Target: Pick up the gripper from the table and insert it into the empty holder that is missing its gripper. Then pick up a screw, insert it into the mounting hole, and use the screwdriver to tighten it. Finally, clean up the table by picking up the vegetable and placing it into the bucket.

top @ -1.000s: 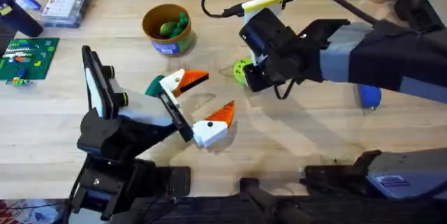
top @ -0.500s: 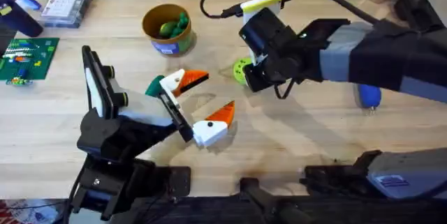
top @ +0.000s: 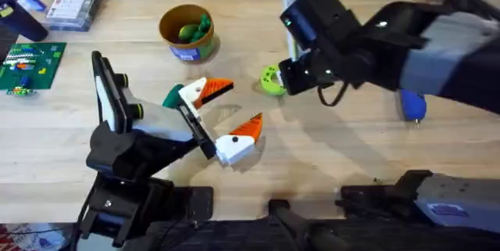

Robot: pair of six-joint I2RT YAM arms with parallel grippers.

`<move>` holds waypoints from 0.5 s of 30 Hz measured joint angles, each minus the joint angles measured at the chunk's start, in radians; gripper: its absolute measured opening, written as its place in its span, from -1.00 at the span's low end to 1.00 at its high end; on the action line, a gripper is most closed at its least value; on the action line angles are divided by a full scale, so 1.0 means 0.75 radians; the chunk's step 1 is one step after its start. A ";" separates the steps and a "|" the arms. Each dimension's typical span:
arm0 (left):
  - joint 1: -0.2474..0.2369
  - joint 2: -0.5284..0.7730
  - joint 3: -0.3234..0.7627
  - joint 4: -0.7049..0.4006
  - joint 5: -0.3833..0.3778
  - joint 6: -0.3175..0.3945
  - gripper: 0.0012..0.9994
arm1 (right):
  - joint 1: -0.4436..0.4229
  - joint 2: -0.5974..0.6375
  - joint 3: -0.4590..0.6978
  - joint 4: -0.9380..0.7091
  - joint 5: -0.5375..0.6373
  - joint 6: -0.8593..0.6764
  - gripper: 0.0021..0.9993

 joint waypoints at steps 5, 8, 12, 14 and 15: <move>0.000 0.000 0.000 0.000 0.000 0.000 0.98 | 0.000 -0.112 0.009 -0.042 0.000 0.000 -1.00; 0.000 0.000 0.000 0.000 0.000 0.000 0.98 | 0.000 -0.193 0.014 -0.043 0.000 0.000 -1.00; 0.000 0.000 0.000 0.000 0.000 0.000 0.98 | 0.000 -0.296 0.018 -0.044 0.000 0.001 -1.00; 0.000 0.000 0.000 0.000 0.000 0.000 0.98 | 0.000 -0.329 0.021 -0.043 0.000 0.001 -1.00; 0.000 0.000 0.000 0.000 0.000 0.000 0.98 | 0.000 -0.339 0.022 -0.044 0.000 0.001 -1.00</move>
